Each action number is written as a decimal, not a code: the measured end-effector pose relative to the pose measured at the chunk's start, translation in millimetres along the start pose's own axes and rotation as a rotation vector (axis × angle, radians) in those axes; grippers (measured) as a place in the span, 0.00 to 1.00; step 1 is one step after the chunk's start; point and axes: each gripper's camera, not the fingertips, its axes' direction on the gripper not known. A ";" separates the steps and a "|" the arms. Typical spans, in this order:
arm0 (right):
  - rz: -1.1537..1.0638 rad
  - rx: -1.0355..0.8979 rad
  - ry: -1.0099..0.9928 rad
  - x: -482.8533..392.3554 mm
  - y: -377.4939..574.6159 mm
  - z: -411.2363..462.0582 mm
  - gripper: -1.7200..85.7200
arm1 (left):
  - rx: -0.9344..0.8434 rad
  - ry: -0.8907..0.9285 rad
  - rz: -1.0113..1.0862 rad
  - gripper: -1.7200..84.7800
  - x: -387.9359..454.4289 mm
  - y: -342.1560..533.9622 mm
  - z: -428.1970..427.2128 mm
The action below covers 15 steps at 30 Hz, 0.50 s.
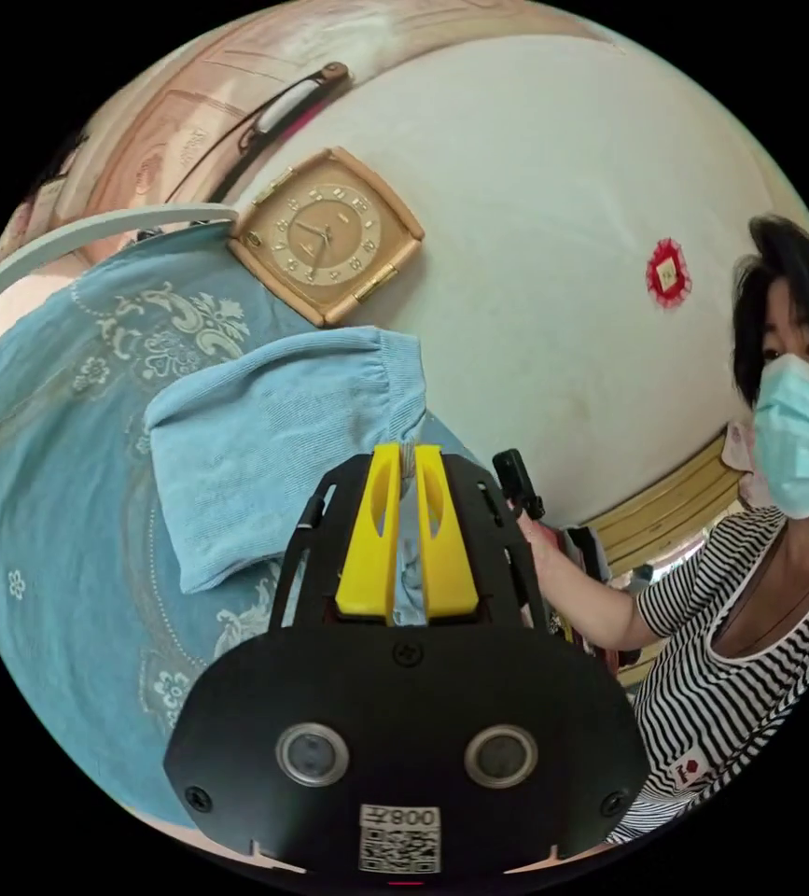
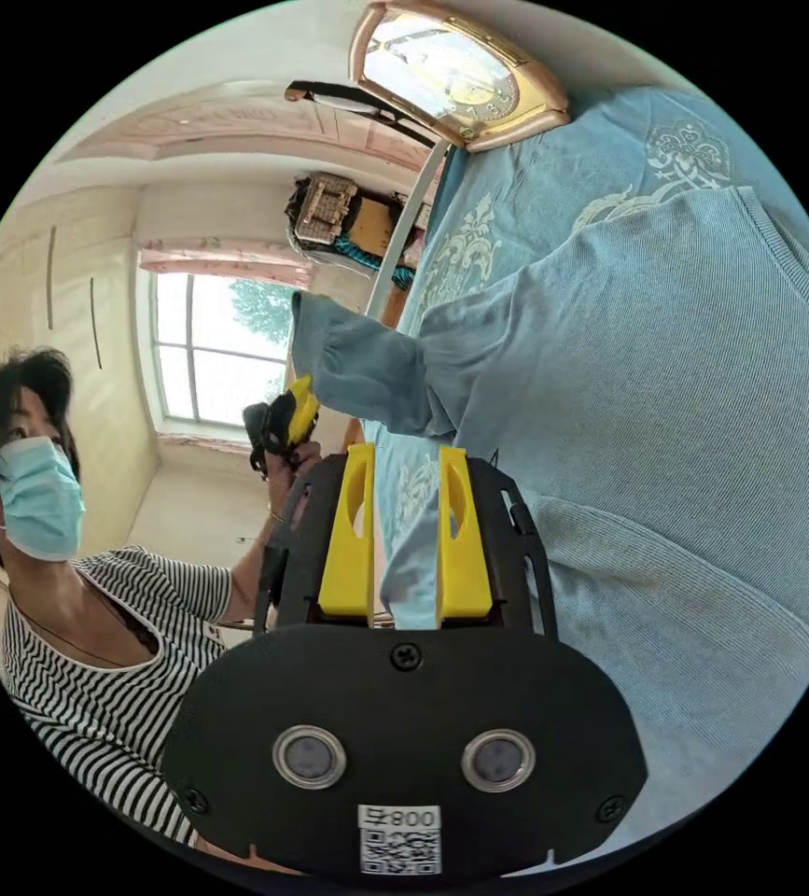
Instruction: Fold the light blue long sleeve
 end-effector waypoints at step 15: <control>0.202 0.184 -0.201 82.3 40.3 -79.6 0.16 | -0.340 -0.122 0.240 0.05 153.9 2.8 167.8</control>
